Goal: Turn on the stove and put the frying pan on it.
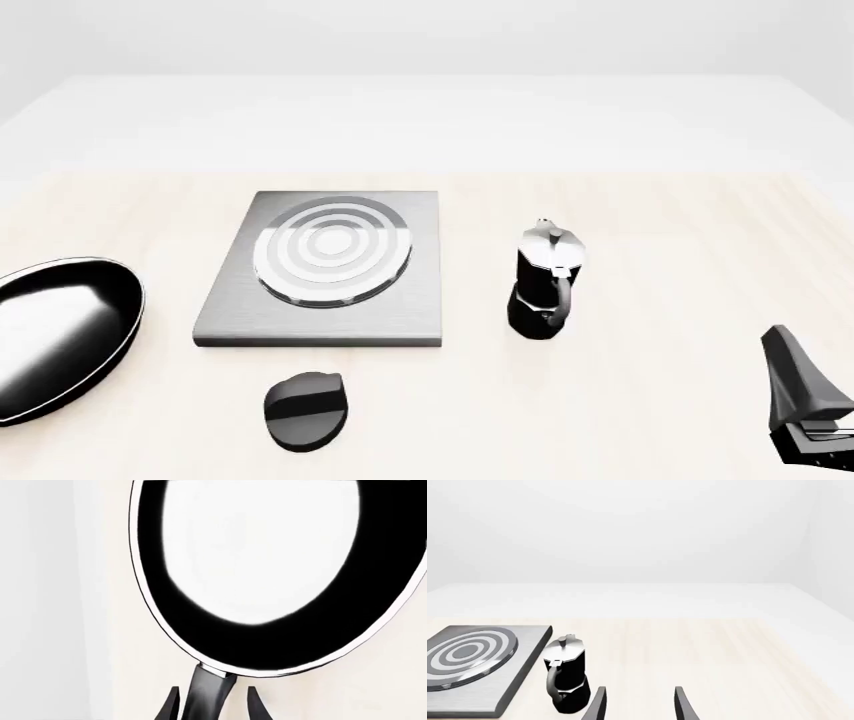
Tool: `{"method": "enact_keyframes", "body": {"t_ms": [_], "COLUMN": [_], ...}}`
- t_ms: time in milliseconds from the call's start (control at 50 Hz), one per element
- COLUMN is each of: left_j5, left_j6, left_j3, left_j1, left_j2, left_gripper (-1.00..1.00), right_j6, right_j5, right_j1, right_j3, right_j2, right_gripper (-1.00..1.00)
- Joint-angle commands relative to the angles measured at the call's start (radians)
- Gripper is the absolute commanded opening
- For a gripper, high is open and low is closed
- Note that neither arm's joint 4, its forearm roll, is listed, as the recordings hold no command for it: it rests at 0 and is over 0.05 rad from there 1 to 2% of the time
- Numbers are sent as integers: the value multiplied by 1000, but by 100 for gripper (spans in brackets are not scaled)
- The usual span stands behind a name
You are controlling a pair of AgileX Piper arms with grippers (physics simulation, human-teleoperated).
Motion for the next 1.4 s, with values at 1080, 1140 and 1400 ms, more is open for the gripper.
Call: {"method": "enact_keyframes", "body": {"t_ms": [1080, 1140, 1400], "left_j5": [143, 159, 234], "left_j6": [-48, -54, -82], "left_j3": [-57, -68, -109], "left_j1": [-33, -36, -63], "left_j2": [-156, -168, -235], "left_gripper": [-100, -100, -100], "right_j6": [0, 0, 0], "right_j5": [0, 0, 0], "right_j1": [0, 0, 0], "right_j3": [0, 0, 0], "right_j2": [0, 0, 0], "right_gripper": [100, 100, 100]}}
